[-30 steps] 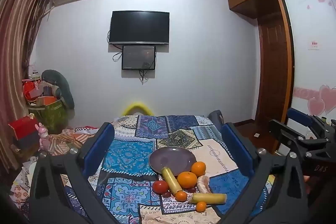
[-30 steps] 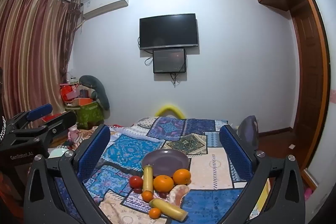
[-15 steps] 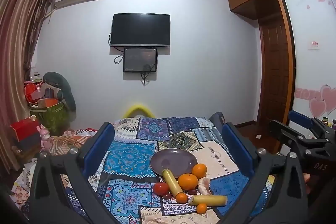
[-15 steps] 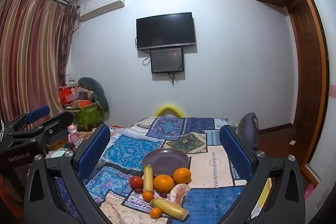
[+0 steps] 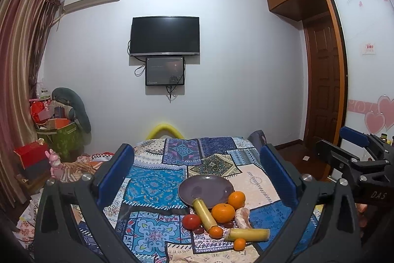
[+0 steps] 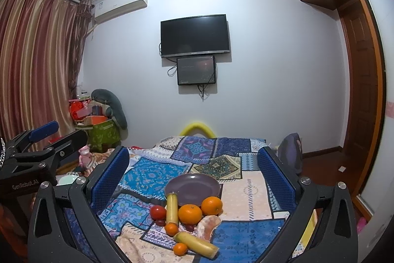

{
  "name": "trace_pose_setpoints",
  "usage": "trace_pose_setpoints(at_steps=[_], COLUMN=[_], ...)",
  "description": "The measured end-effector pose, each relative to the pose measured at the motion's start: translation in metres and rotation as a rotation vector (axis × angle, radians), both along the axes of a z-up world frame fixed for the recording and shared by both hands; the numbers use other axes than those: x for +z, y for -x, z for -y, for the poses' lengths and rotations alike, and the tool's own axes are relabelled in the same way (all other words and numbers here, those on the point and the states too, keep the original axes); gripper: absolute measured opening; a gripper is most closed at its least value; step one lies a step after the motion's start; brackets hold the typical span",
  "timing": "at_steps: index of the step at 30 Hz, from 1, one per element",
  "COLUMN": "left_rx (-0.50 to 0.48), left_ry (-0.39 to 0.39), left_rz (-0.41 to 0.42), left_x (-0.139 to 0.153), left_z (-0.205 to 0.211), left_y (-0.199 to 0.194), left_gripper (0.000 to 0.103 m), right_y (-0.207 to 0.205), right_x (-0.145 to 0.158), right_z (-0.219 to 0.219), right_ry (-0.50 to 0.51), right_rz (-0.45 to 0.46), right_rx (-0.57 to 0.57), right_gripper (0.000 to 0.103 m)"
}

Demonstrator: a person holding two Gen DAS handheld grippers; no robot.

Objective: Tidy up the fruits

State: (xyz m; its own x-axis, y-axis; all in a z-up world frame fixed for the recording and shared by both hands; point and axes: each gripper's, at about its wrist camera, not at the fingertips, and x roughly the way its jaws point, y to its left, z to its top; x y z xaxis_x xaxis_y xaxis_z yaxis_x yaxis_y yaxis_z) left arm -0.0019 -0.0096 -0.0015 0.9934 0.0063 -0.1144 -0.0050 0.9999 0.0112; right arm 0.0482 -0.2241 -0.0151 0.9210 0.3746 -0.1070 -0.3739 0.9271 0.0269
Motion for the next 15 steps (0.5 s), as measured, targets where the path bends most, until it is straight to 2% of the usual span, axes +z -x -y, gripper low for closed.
trace_pose_setpoints(at_steps=[15], left_rx=[-0.002], left_ry=[0.004], left_rz=[0.001], left_x=[-0.0014], left_z=[-0.0011], left_y=[0.0], left_gripper=[0.103], right_y=[0.0001], right_x=[0.0008], right_z=[-0.0023], right_ry=[0.007], right_rz=[0.002], right_rx=[-0.002], right_gripper=[0.103])
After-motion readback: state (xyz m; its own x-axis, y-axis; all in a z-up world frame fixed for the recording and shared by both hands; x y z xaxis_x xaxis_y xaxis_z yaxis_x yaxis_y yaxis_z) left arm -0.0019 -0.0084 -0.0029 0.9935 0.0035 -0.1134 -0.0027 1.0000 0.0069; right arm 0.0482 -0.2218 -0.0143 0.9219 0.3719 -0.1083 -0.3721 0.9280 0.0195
